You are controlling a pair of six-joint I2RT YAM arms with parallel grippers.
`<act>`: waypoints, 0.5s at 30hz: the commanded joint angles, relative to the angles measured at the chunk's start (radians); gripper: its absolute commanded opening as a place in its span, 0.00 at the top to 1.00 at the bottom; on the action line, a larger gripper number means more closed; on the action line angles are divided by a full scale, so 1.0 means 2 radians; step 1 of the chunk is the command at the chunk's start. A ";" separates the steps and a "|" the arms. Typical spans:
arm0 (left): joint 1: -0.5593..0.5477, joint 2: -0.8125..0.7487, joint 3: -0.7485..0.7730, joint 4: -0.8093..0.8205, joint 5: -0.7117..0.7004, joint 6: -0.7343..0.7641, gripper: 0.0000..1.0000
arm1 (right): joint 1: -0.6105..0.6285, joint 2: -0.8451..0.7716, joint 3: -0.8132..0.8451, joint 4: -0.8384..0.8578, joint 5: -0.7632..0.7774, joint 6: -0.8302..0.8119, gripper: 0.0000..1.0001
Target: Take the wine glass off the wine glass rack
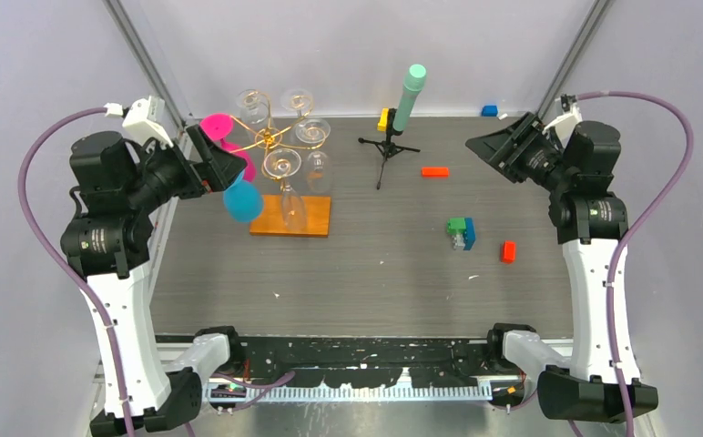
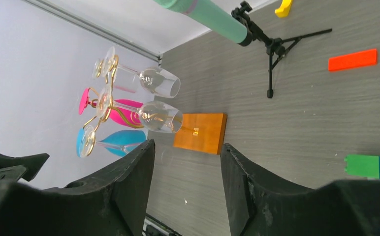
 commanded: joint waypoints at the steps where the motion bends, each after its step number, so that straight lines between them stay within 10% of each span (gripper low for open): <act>1: -0.001 -0.009 0.000 0.023 -0.029 -0.004 0.00 | 0.008 -0.008 -0.016 0.023 -0.006 0.022 0.43; 15: 0.015 0.030 -0.009 0.038 -0.188 -0.002 0.00 | 0.041 -0.002 -0.030 0.037 0.007 0.012 0.35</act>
